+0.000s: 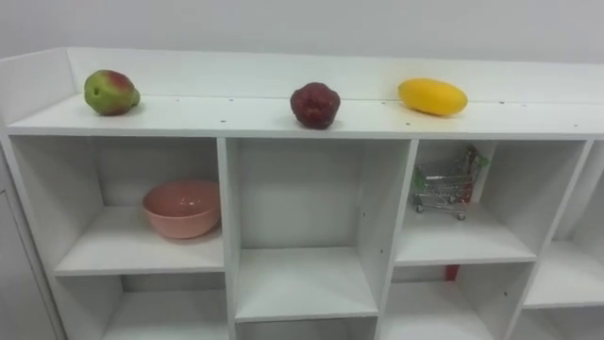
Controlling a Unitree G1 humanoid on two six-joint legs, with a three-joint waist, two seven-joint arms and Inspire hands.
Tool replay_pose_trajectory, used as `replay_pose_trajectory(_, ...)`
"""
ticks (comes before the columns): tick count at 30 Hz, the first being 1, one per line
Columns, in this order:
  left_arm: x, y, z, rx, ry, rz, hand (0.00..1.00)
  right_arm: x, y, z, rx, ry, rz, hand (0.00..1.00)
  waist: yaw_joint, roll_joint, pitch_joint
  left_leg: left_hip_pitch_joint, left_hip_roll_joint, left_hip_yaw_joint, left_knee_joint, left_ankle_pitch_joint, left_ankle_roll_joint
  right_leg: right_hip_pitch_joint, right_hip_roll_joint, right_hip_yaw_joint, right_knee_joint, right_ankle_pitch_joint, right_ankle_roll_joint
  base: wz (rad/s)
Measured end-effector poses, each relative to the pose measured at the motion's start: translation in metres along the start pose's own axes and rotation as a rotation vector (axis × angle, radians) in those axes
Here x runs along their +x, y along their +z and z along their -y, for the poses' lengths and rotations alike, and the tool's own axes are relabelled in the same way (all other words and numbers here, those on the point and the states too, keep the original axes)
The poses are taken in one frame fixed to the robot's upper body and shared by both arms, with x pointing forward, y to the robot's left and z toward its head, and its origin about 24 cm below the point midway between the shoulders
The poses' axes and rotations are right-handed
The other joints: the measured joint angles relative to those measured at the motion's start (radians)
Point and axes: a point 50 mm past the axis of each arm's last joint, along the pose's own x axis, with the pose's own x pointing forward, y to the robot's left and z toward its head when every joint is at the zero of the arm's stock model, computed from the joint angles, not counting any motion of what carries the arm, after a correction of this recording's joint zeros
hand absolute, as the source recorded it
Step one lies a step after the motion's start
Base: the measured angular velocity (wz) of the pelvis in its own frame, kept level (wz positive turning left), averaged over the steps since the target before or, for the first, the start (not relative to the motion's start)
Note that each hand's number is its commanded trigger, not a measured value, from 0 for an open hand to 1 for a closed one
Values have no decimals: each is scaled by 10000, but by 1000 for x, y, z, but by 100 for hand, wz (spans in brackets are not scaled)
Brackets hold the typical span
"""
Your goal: Arrange fruit in the closet
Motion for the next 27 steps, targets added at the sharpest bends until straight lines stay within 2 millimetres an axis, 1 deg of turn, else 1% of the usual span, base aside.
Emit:
replay_pose_trajectory(1,0,0,0,-1,67,-2,0,-2,16,-6,224,33,692,0,16,-2,-31,17,5,1,0,1,0,15,7,17,-5,-1,2,0)
replay_pose_trajectory(2,0,-1,-1,-12,80,-6,0,-5,23,-8,285,83,1047,0,18,-65,-20,17,8,0,-4,1,0,16,9,13,-6,-1,2,0)
replay_pose_trajectory(3,0,-1,0,-90,125,-31,0,-9,38,-13,283,154,1788,0,-13,-39,-47,17,10,6,9,1,0,6,12,0,-7,-1,3,0)
replay_pose_trajectory(4,-1,-2,0,-98,146,-38,0,-10,45,-15,269,146,2134,0,-12,-17,-57,16,10,15,23,2,0,3,13,-7,-7,-1,2,0)
replay_pose_trajectory(6,-1,-1,1,20,157,23,0,-18,68,-20,569,51,3247,0,22,-10,-62,-6,15,29,31,2,0,20,17,-19,15,-1,2,0)
replay_pose_trajectory(7,-1,0,2,79,135,65,0,-21,74,-22,709,33,3492,0,24,-9,-63,-21,15,23,36,2,0,6,15,-19,21,-1,2,0)
replay_pose_trajectory(9,-1,2,4,227,61,237,0,-32,97,-28,1283,211,4575,0,32,28,-46,-41,24,3,37,2,1,-1,6,-18,18,-1,2,0)
replay_pose_trajectory(10,-2,2,4,265,46,264,0,-35,102,-30,1380,255,4831,0,48,59,-32,-40,33,2,39,2,1,2,8,-9,18,-1,2,0)
replay_pose_trajectory(11,-2,2,5,308,7,317,0,-40,111,-36,1421,353,5322,0,64,53,-26,-43,32,6,12,2,0,-4,13,0,21,-1,2,-5)
replay_pose_trajectory(13,-2,5,7,485,-109,445,0,-51,130,-49,1386,736,6359,0,84,47,-48,-161,20,1,2,2,0,-143,22,25,54,4,-6,-3)
replay_pose_trajectory(16,-2,5,8,534,-203,483,0,-68,150,-55,1197,1162,7709,0,214,67,-40,-183,23,-6,18,4,-3,-169,36,18,80,7,-10,0)
replay_pose_trajectory(20,-3,5,11,652,-466,516,0,-79,166,-61,1346,1636,8534,0,299,52,-39,-188,16,-20,42,6,-1,-144,25,-5,48,7,-10,0)
replay_pose_trajectory(24,-2,10,10,646,-634,646,0,-94,188,-69,1704,2209,9475,0,321,32,-29,-228,20,-21,2,7,1,-194,23,-31,41,7,-10,0)
replay_pose_trajectory(26,-1,13,10,638,-685,704,0,-97,195,-72,1804,2390,9755,0,333,15,-25,-228,16,-24,4,7,1,-189,27,-42,39,7,-10,0)
replay_pose_trajectory(27,-1,15,9,629,-740,745,0,-99,199,-74,1823,2434,9911,0,404,-6,-14,-247,15,-49,0,8,1,-194,24,-100,39,7,-10,0)
